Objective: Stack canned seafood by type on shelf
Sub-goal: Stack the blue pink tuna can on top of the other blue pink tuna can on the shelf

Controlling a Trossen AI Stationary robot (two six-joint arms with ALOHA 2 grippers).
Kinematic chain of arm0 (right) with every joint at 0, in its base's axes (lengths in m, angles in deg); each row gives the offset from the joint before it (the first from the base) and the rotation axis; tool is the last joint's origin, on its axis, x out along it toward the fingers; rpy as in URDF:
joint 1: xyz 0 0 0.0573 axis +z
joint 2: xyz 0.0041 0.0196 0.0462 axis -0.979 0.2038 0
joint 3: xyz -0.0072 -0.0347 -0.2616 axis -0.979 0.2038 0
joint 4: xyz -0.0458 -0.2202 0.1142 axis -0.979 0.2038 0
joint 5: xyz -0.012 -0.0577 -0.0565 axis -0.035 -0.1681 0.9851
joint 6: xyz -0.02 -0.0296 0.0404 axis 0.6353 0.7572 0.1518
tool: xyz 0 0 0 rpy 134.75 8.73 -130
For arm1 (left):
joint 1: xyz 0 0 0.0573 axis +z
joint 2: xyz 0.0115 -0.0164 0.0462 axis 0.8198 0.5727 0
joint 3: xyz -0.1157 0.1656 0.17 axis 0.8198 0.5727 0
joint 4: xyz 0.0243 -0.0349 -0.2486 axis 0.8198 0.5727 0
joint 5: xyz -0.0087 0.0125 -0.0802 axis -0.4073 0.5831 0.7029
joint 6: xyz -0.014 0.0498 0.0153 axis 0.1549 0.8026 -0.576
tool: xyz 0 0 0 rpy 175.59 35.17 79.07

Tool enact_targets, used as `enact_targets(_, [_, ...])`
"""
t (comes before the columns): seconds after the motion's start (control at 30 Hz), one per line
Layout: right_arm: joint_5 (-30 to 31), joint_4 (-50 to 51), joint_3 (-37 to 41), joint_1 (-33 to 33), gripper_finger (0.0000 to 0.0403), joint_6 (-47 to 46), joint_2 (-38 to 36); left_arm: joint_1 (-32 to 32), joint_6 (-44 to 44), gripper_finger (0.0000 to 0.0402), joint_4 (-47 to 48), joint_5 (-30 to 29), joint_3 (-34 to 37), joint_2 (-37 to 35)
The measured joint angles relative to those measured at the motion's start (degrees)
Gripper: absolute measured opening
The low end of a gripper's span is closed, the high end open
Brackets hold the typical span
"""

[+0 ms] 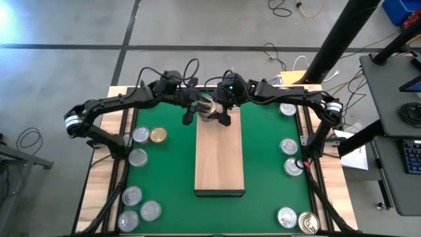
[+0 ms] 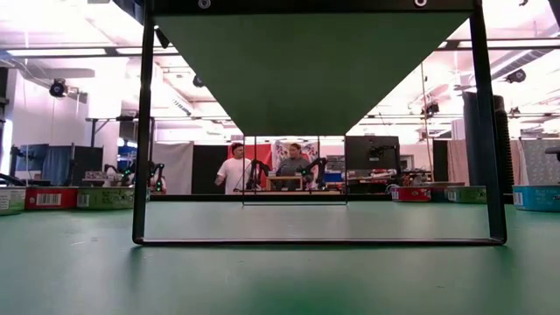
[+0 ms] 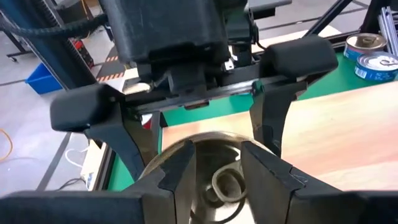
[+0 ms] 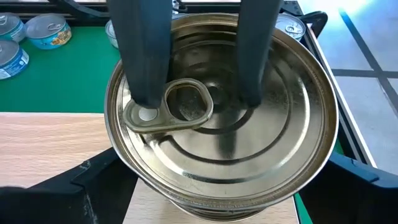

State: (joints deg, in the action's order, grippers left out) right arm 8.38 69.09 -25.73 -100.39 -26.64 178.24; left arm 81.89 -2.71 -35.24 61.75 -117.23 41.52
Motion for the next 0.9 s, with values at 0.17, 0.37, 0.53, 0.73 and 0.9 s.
enact_targets(0.17, [-0.1, -0.7, -0.1, 0.0, 0.0374, 0.2, 1.4, 0.1, 0.1, 0.0113, -0.3, -0.2, 1.6, 0.0])
enact_targets(0.37, [1.0, -1.0, -0.3, 0.1, 0.0383, 0.2, 2.8, 0.1, 0.6, 0.0113, -0.7, -2.3, 1.9, 0.0])
enact_targets(0.53, [1.3, -0.5, -0.3, 0.1, 0.0384, -0.1, 2.6, 0.1, 0.8, 0.0113, -0.9, -2.3, 1.9, 0.6])
enact_targets(0.73, [1.6, 0.4, -0.3, 0.1, 0.0384, -0.1, 2.4, 0.2, 0.7, 0.0113, -1.0, -2.5, 1.7, 2.8])
enact_targets(0.9, [1.9, 0.8, -0.2, 0.1, 0.0384, -0.1, 1.7, 0.3, 0.2, 0.0113, -1.1, -2.4, 1.7, 3.3])
